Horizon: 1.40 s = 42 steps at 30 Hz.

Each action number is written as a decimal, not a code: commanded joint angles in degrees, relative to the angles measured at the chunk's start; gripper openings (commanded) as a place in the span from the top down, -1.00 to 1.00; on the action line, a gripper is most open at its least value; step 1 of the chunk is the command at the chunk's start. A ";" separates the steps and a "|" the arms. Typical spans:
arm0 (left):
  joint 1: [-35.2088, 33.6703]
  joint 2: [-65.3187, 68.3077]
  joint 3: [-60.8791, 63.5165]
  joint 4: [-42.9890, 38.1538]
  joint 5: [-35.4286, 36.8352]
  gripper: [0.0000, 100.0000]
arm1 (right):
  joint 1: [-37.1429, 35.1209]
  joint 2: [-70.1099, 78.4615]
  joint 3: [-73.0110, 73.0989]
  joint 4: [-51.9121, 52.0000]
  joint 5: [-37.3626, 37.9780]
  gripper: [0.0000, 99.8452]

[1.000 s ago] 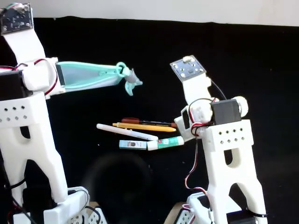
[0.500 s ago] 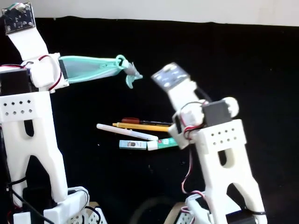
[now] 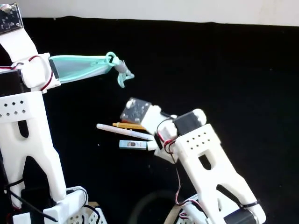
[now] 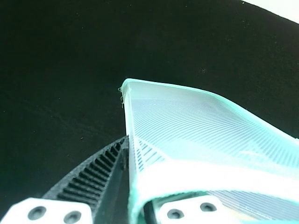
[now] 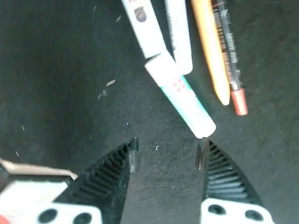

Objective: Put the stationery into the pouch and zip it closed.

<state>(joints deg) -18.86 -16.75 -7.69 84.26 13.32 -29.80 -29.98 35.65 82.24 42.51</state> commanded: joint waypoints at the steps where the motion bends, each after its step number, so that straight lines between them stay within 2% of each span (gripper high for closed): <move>1: -0.57 -0.22 -0.31 -0.88 0.18 0.99 | -0.84 -0.66 2.07 -3.74 6.33 0.58; 9: -0.48 -0.22 -0.31 -0.79 0.18 0.99 | -0.84 -0.31 7.96 -11.47 15.12 0.58; 14: -0.48 -0.22 -0.31 -0.79 0.18 0.99 | -0.84 -0.22 11.12 -17.01 17.76 0.58; 25: -0.40 -0.22 -0.48 0.09 0.18 0.99 | -0.92 4.70 15.34 -25.71 18.02 0.58; 36: -0.40 -0.22 -0.66 0.35 0.18 0.99 | -0.92 12.88 12.09 -27.65 18.02 0.58; 38: -0.40 -0.22 -0.66 0.35 0.18 0.99 | -0.92 14.02 12.09 -29.76 17.93 0.65; 42: -0.40 -0.22 -0.57 0.35 0.18 0.99 | -0.84 14.99 11.91 -31.43 17.32 1.00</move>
<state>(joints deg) -18.86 -16.75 -7.69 84.53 13.32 -30.07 -15.03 49.98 53.32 59.47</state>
